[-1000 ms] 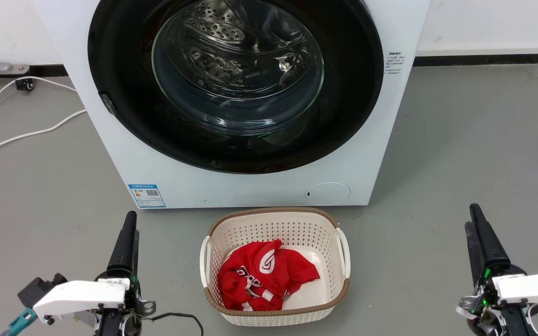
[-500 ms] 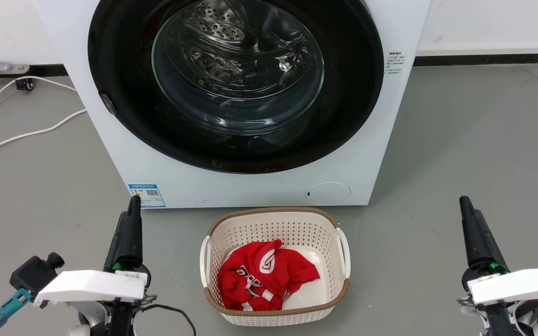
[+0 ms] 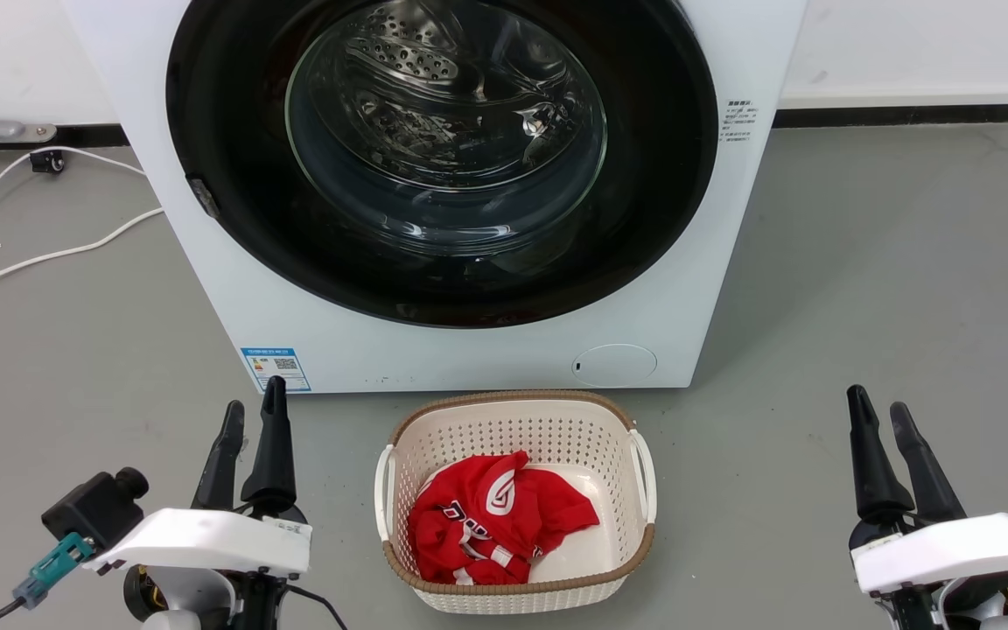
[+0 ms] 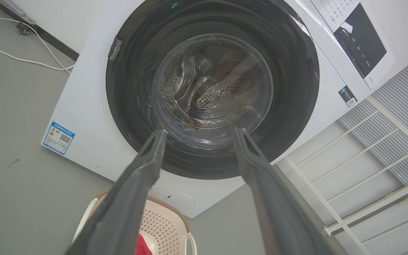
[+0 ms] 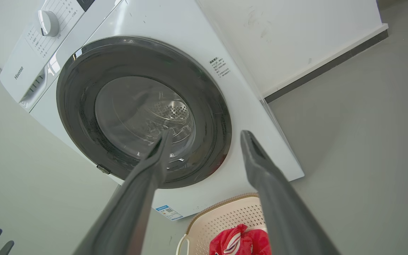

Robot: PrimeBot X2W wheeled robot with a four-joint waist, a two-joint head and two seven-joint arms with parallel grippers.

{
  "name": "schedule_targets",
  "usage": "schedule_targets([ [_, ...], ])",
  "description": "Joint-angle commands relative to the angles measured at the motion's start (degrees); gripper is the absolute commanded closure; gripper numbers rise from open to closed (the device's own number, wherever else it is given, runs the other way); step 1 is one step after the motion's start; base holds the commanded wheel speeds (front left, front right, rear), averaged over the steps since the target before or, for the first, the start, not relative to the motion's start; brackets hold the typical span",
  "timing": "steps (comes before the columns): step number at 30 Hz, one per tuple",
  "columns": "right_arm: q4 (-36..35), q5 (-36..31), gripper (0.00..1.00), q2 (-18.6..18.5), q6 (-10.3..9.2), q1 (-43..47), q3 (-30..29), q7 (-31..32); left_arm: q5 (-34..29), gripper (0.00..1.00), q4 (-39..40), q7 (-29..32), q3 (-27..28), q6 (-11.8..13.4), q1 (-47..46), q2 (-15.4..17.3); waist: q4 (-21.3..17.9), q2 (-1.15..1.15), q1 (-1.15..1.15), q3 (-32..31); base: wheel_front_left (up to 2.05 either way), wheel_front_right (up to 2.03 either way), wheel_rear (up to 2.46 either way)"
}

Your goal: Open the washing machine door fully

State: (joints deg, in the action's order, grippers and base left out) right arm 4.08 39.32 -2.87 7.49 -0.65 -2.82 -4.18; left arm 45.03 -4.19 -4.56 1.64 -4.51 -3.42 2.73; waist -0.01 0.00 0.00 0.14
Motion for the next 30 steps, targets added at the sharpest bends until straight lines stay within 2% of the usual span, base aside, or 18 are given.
schedule_targets([
  [1,-0.7,-3.0,0.00,-0.1,0.00,-0.1,0.2,-0.6,-2.9,0.00,0.9,-0.7,-0.4,0.4,-0.1,0.4,0.0,0.00,0.00,0.0,0.00,0.00,0.00],
  [14,-1.8,-14.8,0.00,-0.1,0.00,0.1,2.0,-2.3,-14.3,0.00,1.8,-2.9,-3.6,3.5,0.6,2.5,0.2,0.00,0.00,-0.1,0.00,0.00,0.00],
  [30,-3.2,-25.9,0.00,0.0,0.00,1.3,2.5,-1.6,-23.9,0.00,3.2,-5.3,-7.5,7.9,1.5,5.5,0.5,0.00,0.00,-0.2,0.00,0.00,0.00],
])
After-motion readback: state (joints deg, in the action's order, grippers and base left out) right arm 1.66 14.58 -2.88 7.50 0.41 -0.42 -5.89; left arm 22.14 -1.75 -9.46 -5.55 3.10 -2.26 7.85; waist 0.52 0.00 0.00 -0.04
